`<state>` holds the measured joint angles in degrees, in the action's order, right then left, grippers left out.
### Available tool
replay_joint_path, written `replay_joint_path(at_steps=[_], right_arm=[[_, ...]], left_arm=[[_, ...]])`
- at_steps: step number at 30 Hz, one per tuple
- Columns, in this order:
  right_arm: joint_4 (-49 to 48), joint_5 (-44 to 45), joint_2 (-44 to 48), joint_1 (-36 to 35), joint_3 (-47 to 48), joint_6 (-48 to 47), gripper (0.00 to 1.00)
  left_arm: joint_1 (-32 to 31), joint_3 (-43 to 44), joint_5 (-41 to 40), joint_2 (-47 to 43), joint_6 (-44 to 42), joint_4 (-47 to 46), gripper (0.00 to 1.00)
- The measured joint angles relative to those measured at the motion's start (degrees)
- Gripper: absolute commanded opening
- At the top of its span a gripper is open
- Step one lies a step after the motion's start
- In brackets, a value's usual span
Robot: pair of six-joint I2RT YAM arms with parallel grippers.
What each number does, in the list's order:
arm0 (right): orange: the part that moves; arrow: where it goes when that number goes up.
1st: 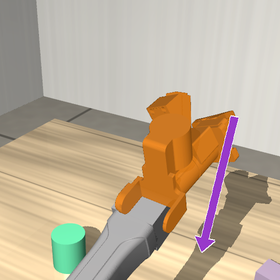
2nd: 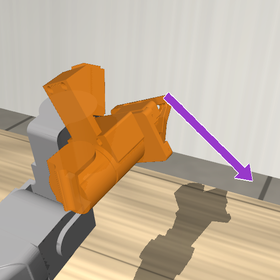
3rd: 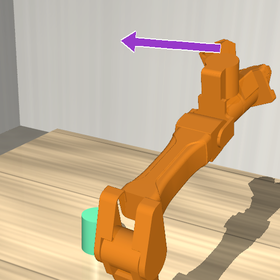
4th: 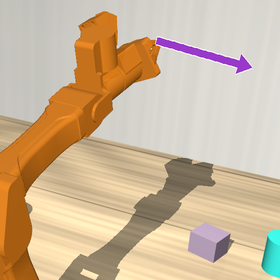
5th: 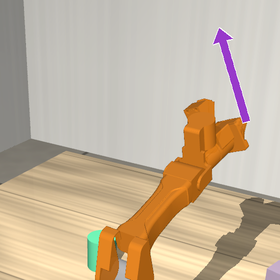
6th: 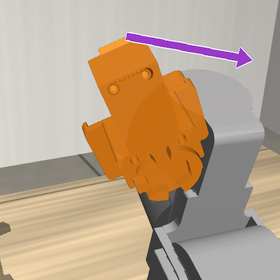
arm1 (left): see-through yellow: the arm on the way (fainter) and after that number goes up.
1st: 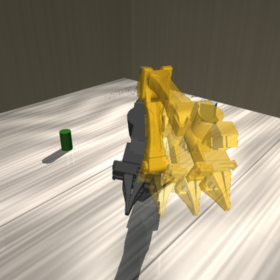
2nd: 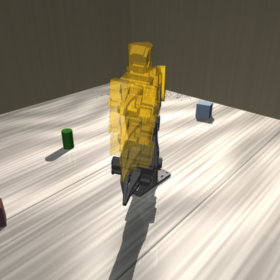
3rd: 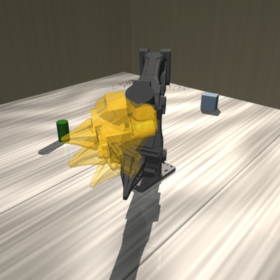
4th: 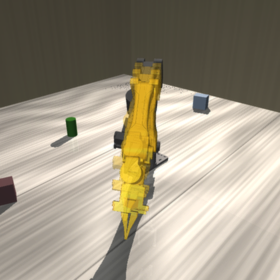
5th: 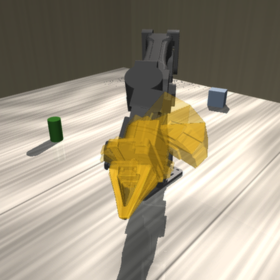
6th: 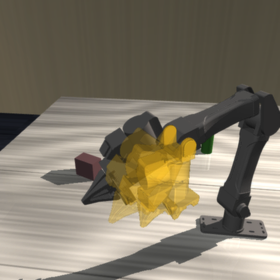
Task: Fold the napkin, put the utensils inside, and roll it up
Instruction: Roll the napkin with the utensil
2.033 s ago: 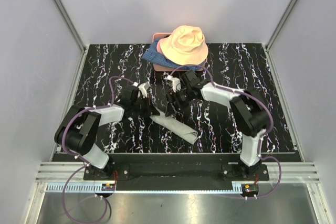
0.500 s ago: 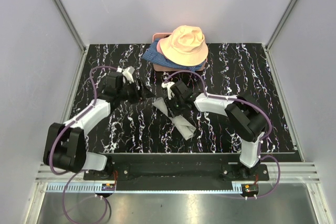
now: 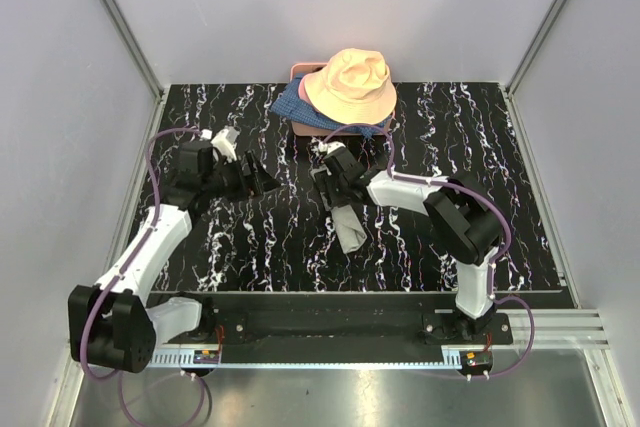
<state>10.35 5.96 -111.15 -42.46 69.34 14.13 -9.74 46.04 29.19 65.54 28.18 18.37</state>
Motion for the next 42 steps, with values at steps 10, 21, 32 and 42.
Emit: replay_joint_path(at_steps=[10,21,32,42], right_arm=[[1.2,-3.6,1.4,0.3,-0.2,-1.9,0.95],[2.5,-3.9,20.3,3.1,-3.9,-1.7,1.00],[-1.2,-5.9,47.2,26.6,-28.9,2.4,1.00],[-5.5,-2.6,61.3,26.8,-36.5,1.7,1.00]], left_arm=[[3.4,0.9,-0.2,-5.9,-5.0,5.8,0.99],[12.4,0.9,0.2,-10.3,-9.3,7.8,0.99],[22.0,-4.4,4.7,-19.9,-9.0,2.5,0.99],[22.0,-5.0,4.0,-24.0,-9.4,-0.3,0.99]])
